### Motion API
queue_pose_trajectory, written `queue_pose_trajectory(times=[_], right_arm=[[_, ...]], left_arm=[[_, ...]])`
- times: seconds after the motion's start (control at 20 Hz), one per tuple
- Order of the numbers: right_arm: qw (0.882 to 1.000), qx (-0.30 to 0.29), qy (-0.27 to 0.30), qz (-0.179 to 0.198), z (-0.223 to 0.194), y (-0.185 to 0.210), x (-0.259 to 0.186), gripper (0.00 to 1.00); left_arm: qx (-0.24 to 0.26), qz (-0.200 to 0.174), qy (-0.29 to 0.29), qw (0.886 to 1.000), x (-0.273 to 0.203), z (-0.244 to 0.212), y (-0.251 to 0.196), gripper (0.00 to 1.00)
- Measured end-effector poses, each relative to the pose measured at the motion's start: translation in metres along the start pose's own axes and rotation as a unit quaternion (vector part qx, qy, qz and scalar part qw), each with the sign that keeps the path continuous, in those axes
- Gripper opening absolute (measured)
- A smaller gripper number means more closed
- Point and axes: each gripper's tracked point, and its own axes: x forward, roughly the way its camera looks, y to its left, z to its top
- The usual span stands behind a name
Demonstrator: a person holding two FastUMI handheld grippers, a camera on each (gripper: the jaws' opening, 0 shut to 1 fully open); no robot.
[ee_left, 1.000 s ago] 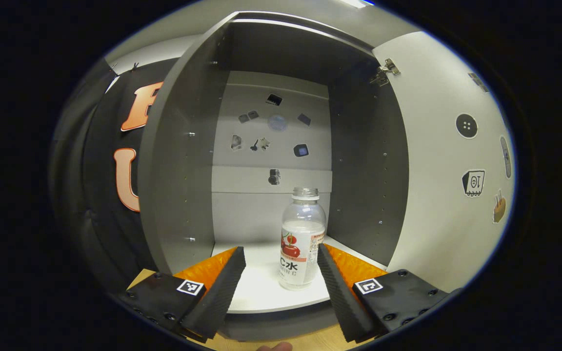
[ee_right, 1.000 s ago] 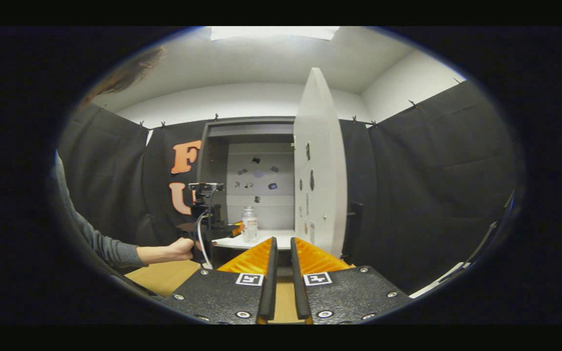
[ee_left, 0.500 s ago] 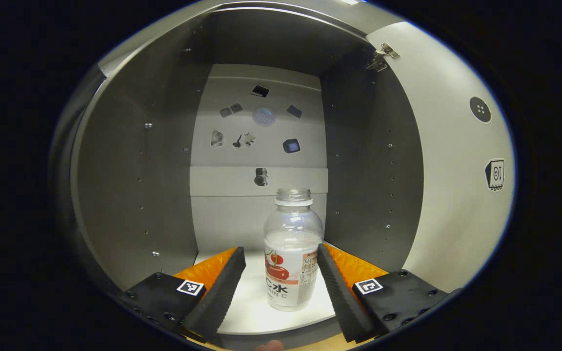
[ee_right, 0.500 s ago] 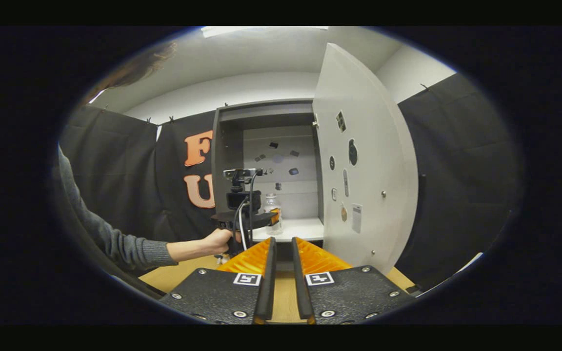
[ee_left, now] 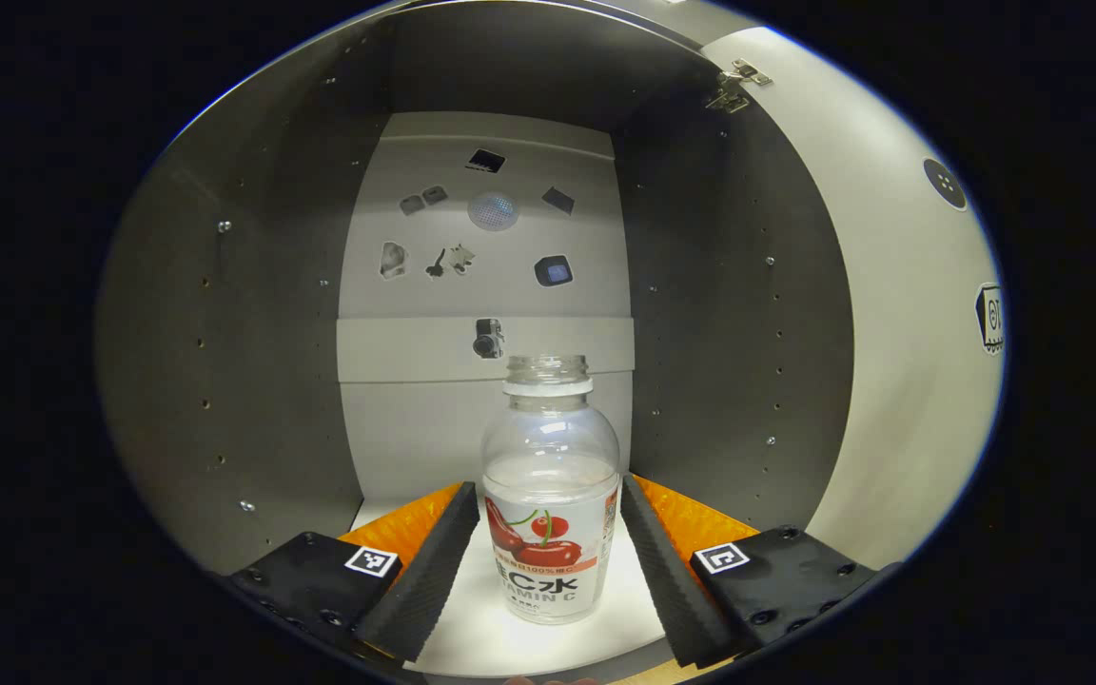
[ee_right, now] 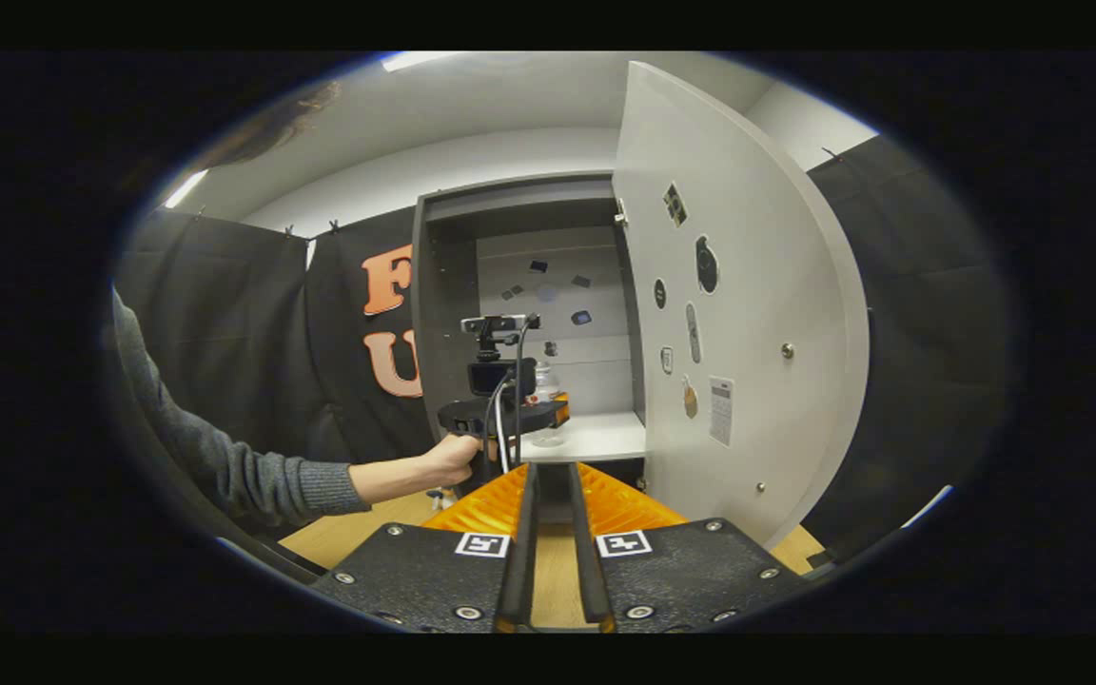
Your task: Open the cabinet door with the right hand, grasp the bottle in the cabinet with the left hand and place it on the coaster, then close the cabinet door with the right hand.
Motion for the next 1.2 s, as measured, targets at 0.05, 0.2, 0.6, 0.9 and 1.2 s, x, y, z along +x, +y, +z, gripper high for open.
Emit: queue_pose_trajectory(times=[0.05, 0.2, 0.6, 0.9, 1.2], right_arm=[[1.000, 0.004, 0.001, -0.002, -0.001, -0.002, -0.001, 0.19], [1.000, 0.012, 0.004, -0.004, -0.004, -0.005, -0.003, 0.19], [1.000, 0.011, 0.011, 0.016, -0.009, -0.002, 0.003, 0.16], [0.999, 0.012, 0.015, 0.031, -0.017, 0.007, 0.014, 0.19], [0.999, 0.009, 0.023, 0.047, -0.027, 0.026, 0.012, 0.19]], left_arm=[[0.003, 0.000, 0.001, 1.000, 0.002, 0.000, -0.001, 0.97], [0.007, 0.007, -0.004, 1.000, 0.003, 0.002, 0.001, 0.89], [-0.009, 0.000, -0.018, 1.000, -0.010, 0.015, 0.000, 0.84], [-0.012, 0.002, -0.037, 0.999, -0.067, 0.021, 0.008, 0.85], [-0.019, 0.027, -0.038, 0.999, -0.144, 0.003, 0.036, 0.85]])
